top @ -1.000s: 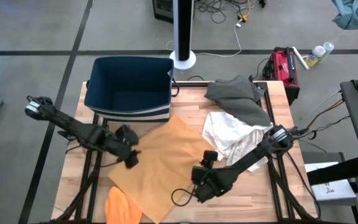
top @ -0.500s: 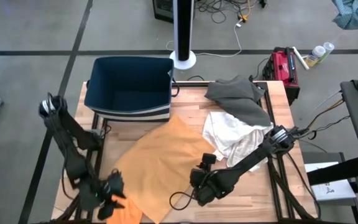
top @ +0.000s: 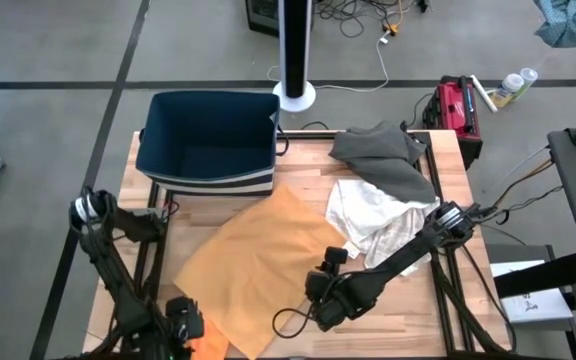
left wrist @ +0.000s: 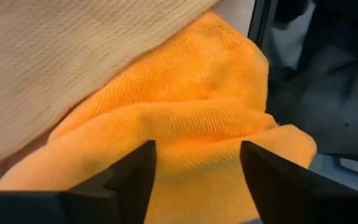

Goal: Fold towel
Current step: Fold the yellow kitchen towel

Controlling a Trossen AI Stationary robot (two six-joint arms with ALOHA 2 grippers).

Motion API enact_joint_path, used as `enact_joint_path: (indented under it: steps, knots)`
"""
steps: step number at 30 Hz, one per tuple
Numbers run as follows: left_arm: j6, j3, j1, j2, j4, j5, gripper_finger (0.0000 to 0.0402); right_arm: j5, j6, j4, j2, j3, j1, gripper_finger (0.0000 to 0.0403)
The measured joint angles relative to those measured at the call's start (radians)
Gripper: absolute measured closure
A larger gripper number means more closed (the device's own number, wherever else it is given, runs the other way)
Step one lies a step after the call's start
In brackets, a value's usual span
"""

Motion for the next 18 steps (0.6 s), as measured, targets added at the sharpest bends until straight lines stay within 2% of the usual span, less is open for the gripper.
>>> enact_joint_path:
  steps: [2,6,11,15,18]
  knots:
    - [-0.034,0.039,0.001,0.016,-0.073,0.027,0.0143,0.0,0.0,0.001,0.0,0.0,0.0,0.0249]
    - [-0.086,0.055,0.001,0.053,-0.121,0.049,0.0105,-0.002,-0.001,0.001,0.0,0.0,0.0,0.0248]
    - [-0.103,0.014,0.004,0.122,-0.121,0.045,0.0094,-0.002,-0.013,0.001,0.0,0.009,0.003,0.026]
    - [-0.085,-0.003,0.005,0.16,-0.115,0.07,0.013,-0.002,-0.024,-0.001,-0.001,0.025,0.007,0.0272]
    - [-0.024,-0.005,0.005,0.174,-0.093,0.076,0.0192,0.001,-0.054,-0.001,-0.002,0.048,0.014,0.0281]
